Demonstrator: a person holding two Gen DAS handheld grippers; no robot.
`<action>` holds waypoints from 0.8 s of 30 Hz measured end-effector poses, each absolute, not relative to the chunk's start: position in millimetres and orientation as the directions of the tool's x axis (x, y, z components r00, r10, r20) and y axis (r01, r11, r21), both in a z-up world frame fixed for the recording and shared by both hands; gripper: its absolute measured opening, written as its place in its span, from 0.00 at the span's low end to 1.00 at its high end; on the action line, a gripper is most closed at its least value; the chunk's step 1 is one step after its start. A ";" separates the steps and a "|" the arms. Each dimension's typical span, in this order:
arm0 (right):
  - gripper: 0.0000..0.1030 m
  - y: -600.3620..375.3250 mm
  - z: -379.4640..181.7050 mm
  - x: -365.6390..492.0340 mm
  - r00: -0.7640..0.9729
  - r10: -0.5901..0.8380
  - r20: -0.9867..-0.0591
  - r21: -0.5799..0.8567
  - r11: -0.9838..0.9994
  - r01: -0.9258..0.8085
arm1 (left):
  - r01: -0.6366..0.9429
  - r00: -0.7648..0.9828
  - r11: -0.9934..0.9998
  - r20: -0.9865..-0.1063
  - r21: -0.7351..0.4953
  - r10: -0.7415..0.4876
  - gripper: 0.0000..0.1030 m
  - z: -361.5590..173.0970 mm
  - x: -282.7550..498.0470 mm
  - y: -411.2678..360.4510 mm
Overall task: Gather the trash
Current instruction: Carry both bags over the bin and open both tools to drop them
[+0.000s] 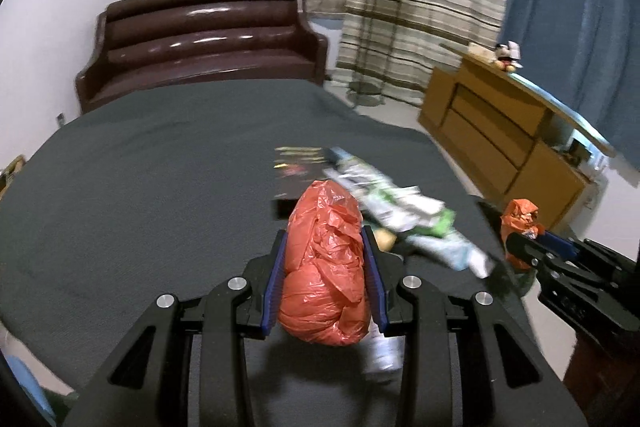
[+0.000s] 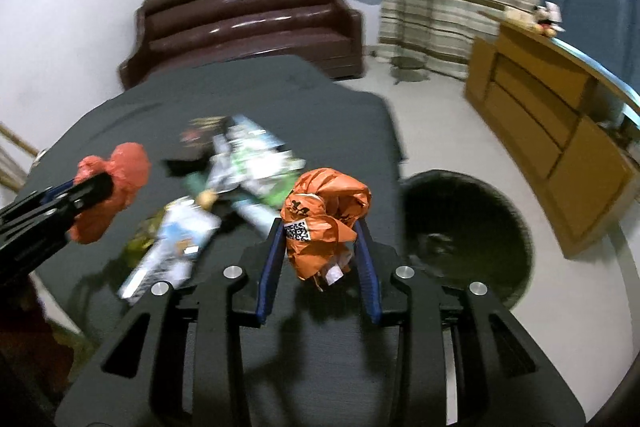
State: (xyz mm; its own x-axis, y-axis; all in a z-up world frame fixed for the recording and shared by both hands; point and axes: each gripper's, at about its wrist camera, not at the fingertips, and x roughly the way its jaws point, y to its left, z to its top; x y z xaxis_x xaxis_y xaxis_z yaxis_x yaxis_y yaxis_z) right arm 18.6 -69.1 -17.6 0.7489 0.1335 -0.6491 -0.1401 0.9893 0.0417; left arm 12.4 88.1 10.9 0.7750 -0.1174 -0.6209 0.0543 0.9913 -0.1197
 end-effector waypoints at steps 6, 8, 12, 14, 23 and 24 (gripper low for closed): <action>0.32 -121.6 -13.6 33.5 0.781 0.042 -0.623 0.021 0.999 -0.037 | 0.138 0.771 0.983 -0.609 -0.122 -0.184 0.35 17.6 34.4 38.9; 0.32 -137.6 -14.8 39.8 0.784 0.019 -0.620 0.020 1.000 -0.009 | 0.163 0.767 0.979 -0.608 -0.124 -0.205 0.35 18.7 43.2 23.5; 0.32 -163.5 -18.6 49.8 0.787 -0.008 -0.617 0.026 0.999 0.031 | 0.200 0.764 0.974 -0.604 -0.110 -0.226 0.35 20.1 55.3 -5.3; 0.32 -173.9 -20.1 54.0 0.786 -0.014 -0.617 0.033 0.998 0.044 | 0.219 0.763 0.971 -0.603 -0.095 -0.231 0.35 20.1 63.5 -25.2; 0.33 -200.5 -23.8 68.5 0.790 -0.028 -0.613 0.047 0.996 0.071 | 0.262 0.744 0.963 -0.621 -0.067 -0.246 0.35 7.9 83.6 -67.5; 0.33 -202.7 -24.4 70.0 0.789 -0.026 -0.613 0.048 0.996 0.071 | 0.266 0.742 0.962 -0.624 -0.063 -0.246 0.35 6.3 86.2 -71.3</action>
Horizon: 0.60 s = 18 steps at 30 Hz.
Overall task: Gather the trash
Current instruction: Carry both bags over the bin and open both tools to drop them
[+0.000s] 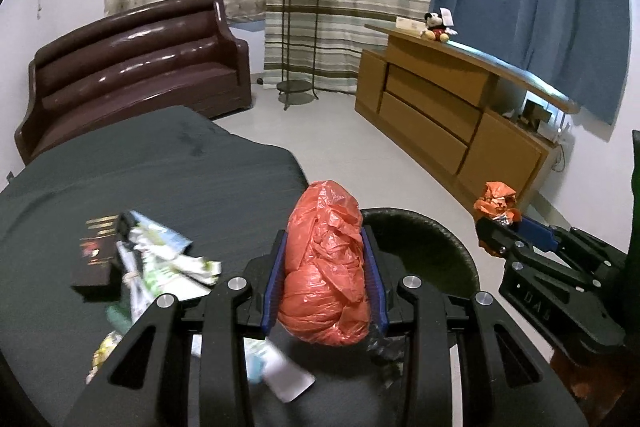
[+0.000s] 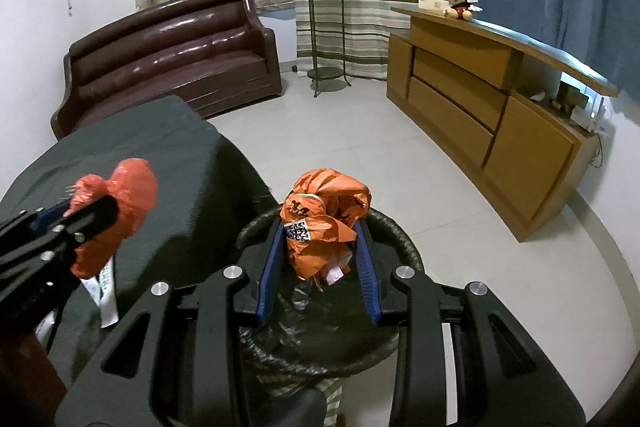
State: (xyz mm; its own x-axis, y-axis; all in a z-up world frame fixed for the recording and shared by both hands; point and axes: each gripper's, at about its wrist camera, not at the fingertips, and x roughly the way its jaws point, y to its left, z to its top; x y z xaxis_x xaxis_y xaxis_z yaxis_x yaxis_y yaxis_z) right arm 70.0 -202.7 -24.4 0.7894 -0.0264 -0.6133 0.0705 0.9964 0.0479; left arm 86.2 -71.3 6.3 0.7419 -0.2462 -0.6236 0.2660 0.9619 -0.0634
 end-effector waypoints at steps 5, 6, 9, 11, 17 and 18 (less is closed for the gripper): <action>0.33 -209.6 -31.5 78.5 0.779 -0.017 -0.627 0.065 0.995 0.074 | 0.272 0.729 0.961 -0.642 -0.045 -0.236 0.35 -3.2 97.7 -83.8; 0.33 -210.8 -33.2 80.9 0.777 -0.016 -0.629 0.068 0.995 0.075 | 0.270 0.726 0.962 -0.647 -0.044 -0.233 0.35 -4.6 100.7 -86.7; 0.33 -213.8 -37.2 86.4 0.774 -0.018 -0.633 0.071 0.994 0.081 | 0.269 0.720 0.962 -0.656 -0.034 -0.225 0.35 -8.2 108.1 -93.7; 0.34 -216.3 -39.7 90.0 0.771 -0.014 -0.637 0.080 0.993 0.084 | 0.270 0.719 0.963 -0.661 -0.021 -0.216 0.35 -11.0 110.4 -99.8; 0.43 -227.2 -45.9 100.0 0.766 -0.012 -0.643 0.114 0.987 0.111 | 0.230 0.702 0.973 -0.688 -0.029 -0.186 0.48 -20.0 120.5 -94.6; 0.43 -227.8 -46.0 100.6 0.765 -0.013 -0.644 0.115 0.987 0.113 | 0.224 0.702 0.974 -0.688 -0.029 -0.182 0.49 -20.6 120.8 -92.7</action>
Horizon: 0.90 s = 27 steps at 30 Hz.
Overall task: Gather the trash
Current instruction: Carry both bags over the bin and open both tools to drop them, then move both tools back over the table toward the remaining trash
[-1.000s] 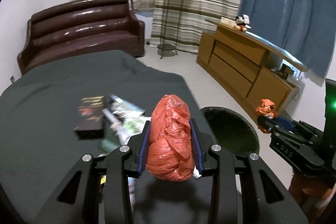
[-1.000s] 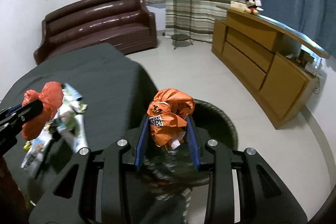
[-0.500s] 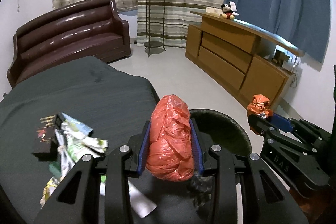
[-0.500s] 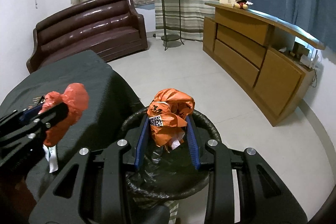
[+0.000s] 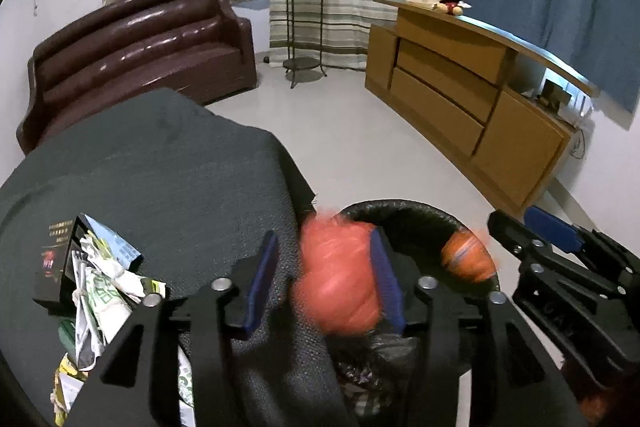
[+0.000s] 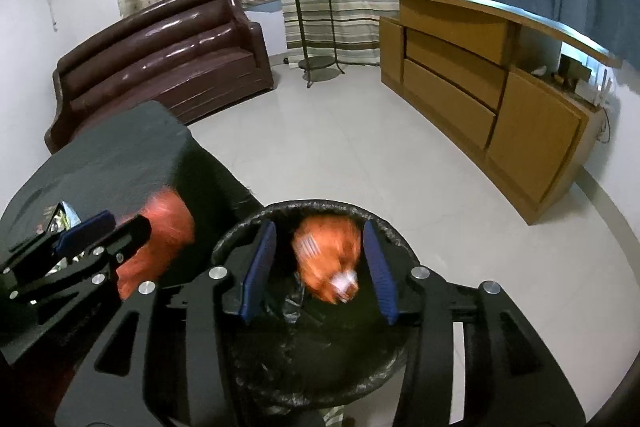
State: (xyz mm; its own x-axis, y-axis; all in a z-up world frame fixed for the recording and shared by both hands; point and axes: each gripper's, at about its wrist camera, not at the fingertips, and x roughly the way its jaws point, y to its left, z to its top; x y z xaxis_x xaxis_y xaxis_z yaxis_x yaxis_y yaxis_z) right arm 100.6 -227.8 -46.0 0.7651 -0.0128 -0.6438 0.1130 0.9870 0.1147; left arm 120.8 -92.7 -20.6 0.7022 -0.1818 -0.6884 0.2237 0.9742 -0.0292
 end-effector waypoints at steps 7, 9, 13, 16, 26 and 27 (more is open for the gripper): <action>0.44 -228.7 -48.4 101.9 0.757 -0.011 -0.653 0.124 0.985 0.121 | 0.214 0.701 0.976 -0.689 -0.039 -0.181 0.54 -18.7 118.8 -88.5; 0.44 -230.0 -47.7 101.9 0.758 -0.011 -0.652 0.124 0.985 0.121 | 0.212 0.704 0.977 -0.687 -0.038 -0.180 0.54 -16.6 116.7 -87.2; 0.44 -227.5 -45.3 97.9 0.762 -0.010 -0.647 0.122 0.986 0.117 | 0.211 0.710 0.977 -0.681 -0.040 -0.181 0.54 -12.5 112.2 -86.0; 0.44 -224.9 -43.8 93.9 0.763 -0.009 -0.646 0.118 0.987 0.111 | 0.212 0.715 0.977 -0.675 -0.037 -0.181 0.54 -8.3 108.5 -83.8; 0.45 -209.1 -41.6 77.2 0.749 -0.010 -0.663 0.101 0.990 0.103 | 0.198 0.717 0.980 -0.678 -0.022 -0.160 0.55 -2.9 85.5 -58.0; 0.45 -206.6 -42.0 75.0 0.747 -0.011 -0.665 0.097 0.990 0.101 | 0.192 0.719 0.981 -0.678 -0.019 -0.153 0.55 -2.7 82.7 -52.9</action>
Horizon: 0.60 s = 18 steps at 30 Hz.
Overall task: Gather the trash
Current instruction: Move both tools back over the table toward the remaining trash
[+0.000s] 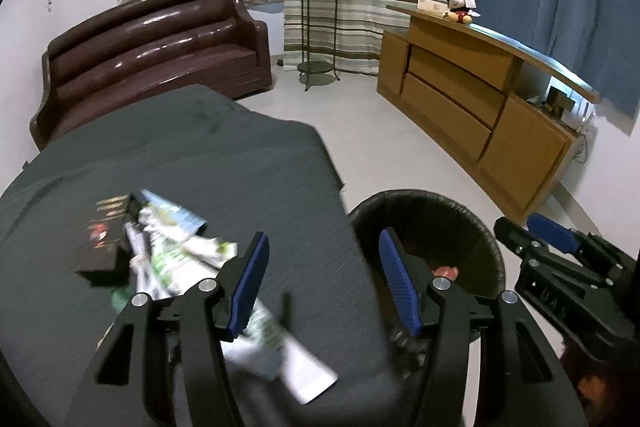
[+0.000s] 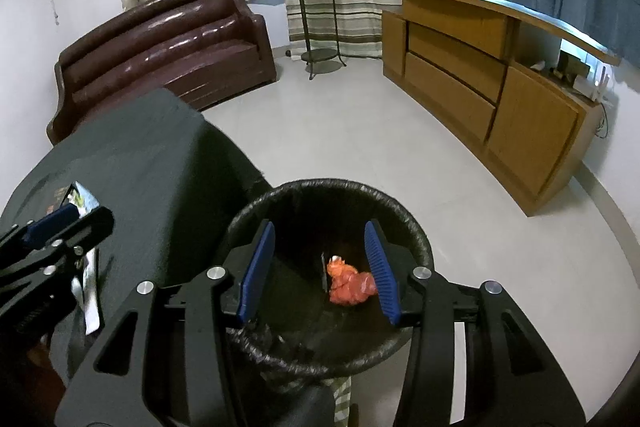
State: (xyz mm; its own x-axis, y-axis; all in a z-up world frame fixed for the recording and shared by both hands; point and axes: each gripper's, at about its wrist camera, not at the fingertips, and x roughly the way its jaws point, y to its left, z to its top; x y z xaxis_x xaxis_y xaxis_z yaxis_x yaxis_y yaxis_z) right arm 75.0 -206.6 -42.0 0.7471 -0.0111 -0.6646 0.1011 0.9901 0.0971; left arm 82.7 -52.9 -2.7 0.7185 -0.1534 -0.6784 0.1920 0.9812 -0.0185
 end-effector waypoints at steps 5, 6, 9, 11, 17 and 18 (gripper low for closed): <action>0.45 -187.4 -43.3 65.0 0.737 -0.002 -0.676 0.084 0.993 0.080 | 0.162 0.722 0.987 -0.679 -0.018 -0.131 0.55 0.9 70.9 -25.5; 0.45 -183.6 -42.7 62.8 0.737 -0.001 -0.676 0.079 0.994 0.074 | 0.157 0.724 0.987 -0.677 -0.017 -0.127 0.55 2.3 68.9 -21.3; 0.45 -169.0 -39.9 57.4 0.737 0.008 -0.676 0.067 0.996 0.051 | 0.141 0.734 0.990 -0.670 -0.014 -0.115 0.55 6.8 61.9 -6.2; 0.45 -159.1 -37.8 53.9 0.738 0.015 -0.675 0.061 0.998 0.036 | 0.129 0.739 0.992 -0.666 -0.010 -0.103 0.55 10.0 57.2 6.6; 0.45 -120.5 -33.4 45.5 0.734 0.055 -0.677 0.059 0.998 -0.021 | 0.082 0.756 0.996 -0.652 0.018 -0.050 0.55 13.1 41.7 46.0; 0.45 -114.6 -32.8 44.6 0.733 0.063 -0.677 0.061 0.998 -0.030 | 0.075 0.757 0.997 -0.652 0.021 -0.043 0.55 13.0 39.6 52.3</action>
State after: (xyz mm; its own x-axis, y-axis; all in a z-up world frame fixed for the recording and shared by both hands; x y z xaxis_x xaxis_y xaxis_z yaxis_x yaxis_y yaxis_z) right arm 44.6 -114.6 -32.8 0.7328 0.0632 -0.6775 -0.0296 0.9977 0.0610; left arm 39.6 52.3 13.0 0.7573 -0.0432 -0.6517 0.0747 0.9970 0.0206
